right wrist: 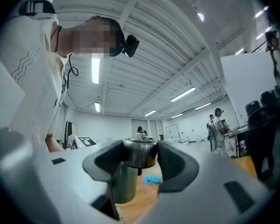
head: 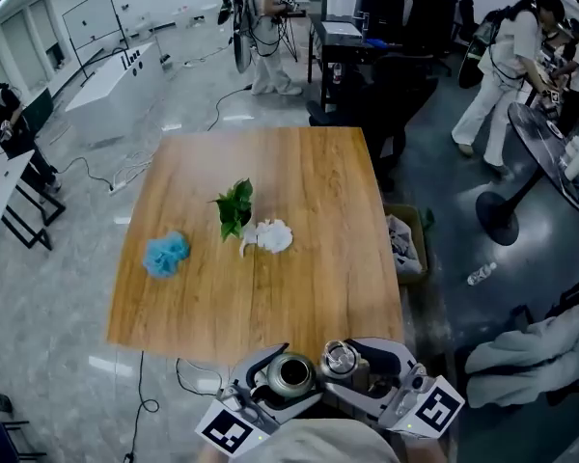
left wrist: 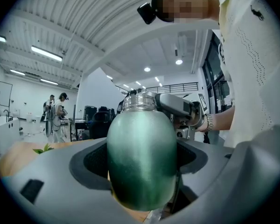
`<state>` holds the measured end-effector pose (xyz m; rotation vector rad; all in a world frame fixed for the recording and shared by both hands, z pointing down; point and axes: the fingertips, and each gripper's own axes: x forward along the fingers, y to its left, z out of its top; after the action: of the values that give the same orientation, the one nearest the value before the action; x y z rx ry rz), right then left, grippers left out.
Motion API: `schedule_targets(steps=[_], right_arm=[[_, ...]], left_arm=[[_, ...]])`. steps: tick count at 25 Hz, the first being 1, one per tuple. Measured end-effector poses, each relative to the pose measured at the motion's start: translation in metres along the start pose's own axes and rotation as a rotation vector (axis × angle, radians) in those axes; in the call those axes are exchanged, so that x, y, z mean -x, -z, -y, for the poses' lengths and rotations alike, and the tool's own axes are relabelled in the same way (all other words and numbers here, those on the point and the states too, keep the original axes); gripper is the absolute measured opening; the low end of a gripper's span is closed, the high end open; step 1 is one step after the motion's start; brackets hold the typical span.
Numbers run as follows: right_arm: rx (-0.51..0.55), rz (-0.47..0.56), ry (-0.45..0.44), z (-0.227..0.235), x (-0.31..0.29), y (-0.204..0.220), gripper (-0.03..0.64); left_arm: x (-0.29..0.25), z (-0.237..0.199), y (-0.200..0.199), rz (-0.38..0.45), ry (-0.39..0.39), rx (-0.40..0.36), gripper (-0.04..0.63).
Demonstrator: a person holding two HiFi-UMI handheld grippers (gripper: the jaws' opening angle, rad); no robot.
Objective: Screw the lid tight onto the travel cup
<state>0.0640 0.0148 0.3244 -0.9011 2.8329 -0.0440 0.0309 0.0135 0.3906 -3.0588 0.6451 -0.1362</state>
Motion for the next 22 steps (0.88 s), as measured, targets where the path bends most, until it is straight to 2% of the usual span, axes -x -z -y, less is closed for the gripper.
schedule_targets(steps=[5,10,15,22], right_arm=[[0.011,-0.002,-0.127,-0.015,-0.008,-0.005,0.242],[-0.001,0.029,-0.203,-0.018,-0.014,-0.016,0.242],[-0.010,-0.029,-0.376,-0.039,-0.023,-0.008,0.242],[-0.030,-0.077,-0.475,-0.046,-0.025,0.003,0.242]], left_arm=[[-0.003,0.012,-0.003,0.009,0.076,-0.031,0.394],[-0.005,0.014,0.002,-0.015,0.113,-0.048,0.394],[-0.007,0.025,-0.005,0.004,0.207,-0.044,0.394],[-0.008,0.030,0.000,-0.036,0.287,-0.052,0.394]])
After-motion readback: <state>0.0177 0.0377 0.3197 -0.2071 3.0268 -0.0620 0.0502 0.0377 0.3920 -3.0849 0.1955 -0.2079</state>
